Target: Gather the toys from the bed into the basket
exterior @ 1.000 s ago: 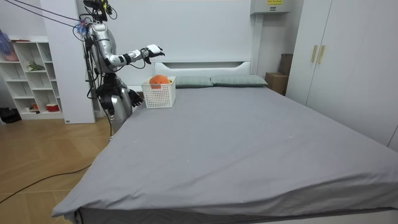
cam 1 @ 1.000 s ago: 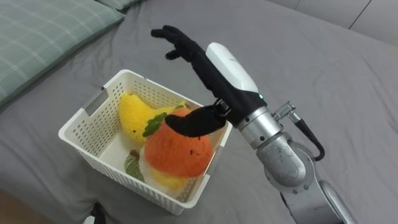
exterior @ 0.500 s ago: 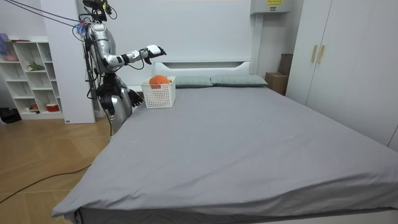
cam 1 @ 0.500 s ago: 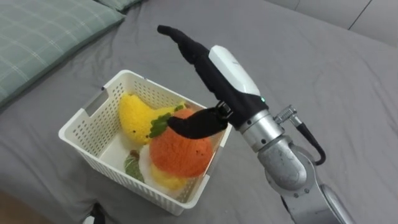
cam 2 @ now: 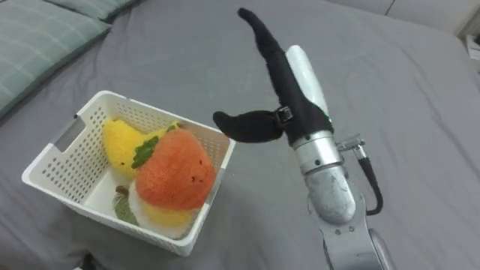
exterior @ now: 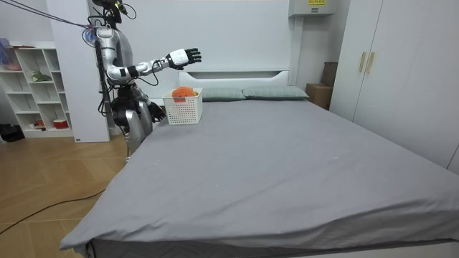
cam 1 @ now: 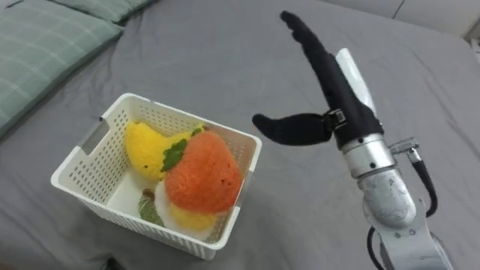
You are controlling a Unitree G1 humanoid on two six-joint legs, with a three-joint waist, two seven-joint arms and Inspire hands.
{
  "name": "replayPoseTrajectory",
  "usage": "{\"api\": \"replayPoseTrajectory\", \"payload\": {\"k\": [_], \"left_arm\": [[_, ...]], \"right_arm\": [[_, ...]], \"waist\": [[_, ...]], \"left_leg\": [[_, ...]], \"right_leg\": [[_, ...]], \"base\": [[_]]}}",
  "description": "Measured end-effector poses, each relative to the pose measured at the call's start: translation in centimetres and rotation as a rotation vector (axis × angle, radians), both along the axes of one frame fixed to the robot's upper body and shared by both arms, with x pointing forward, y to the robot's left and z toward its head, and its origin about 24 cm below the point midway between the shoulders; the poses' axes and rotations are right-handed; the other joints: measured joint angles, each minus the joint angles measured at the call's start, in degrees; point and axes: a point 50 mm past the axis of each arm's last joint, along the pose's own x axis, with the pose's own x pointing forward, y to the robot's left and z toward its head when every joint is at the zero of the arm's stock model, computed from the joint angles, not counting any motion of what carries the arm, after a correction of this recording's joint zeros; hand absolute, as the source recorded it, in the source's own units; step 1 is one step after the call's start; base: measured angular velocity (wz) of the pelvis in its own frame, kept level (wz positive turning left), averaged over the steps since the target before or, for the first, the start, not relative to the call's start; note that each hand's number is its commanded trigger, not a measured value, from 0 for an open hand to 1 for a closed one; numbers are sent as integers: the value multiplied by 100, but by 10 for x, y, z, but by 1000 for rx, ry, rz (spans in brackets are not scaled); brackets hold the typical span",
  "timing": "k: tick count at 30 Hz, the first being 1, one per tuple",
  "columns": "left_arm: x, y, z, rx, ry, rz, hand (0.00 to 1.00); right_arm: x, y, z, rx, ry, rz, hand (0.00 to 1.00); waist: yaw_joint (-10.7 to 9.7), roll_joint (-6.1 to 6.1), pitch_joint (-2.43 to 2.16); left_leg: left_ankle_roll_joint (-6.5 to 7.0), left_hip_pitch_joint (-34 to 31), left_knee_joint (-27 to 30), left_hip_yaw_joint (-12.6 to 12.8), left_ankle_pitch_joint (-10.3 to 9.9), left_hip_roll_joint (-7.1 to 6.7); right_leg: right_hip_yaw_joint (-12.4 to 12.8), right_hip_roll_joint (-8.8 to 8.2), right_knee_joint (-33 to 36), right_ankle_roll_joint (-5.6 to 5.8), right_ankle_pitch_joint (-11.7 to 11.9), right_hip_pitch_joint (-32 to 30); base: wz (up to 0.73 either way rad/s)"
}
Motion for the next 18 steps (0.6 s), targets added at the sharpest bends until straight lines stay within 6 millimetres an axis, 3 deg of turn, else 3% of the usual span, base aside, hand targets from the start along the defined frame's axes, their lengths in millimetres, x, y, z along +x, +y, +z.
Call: {"api": "replayPoseTrajectory", "payload": {"k": [8,12,16,18], "left_arm": [[-17,5,-2,21,6,120,0],[-28,7,-3,21,15,195,0],[-41,10,-5,24,43,250,0],[-46,11,-6,27,53,261,0]], "right_arm": [[-7,-43,1,250,-43,-203,0],[-11,-67,-14,277,-11,-348,0],[-23,-100,-31,332,31,-526,0],[-28,-112,-41,379,54,-599,0]], "waist": [[-199,-7,-8],[-405,38,-7],[-670,91,-30],[-703,117,-46]], "left_leg": [[-57,83,-20,355,-39,120],[-80,101,18,559,-99,184],[-106,110,20,669,-118,223],[-123,112,20,777,-128,252]], "right_leg": [[299,109,20,-60,62,-112],[418,159,37,-87,87,-153],[509,187,22,-104,108,-178],[611,233,5,-113,113,-209]], "base": [[-24],[-23],[-16],[-23]]}}
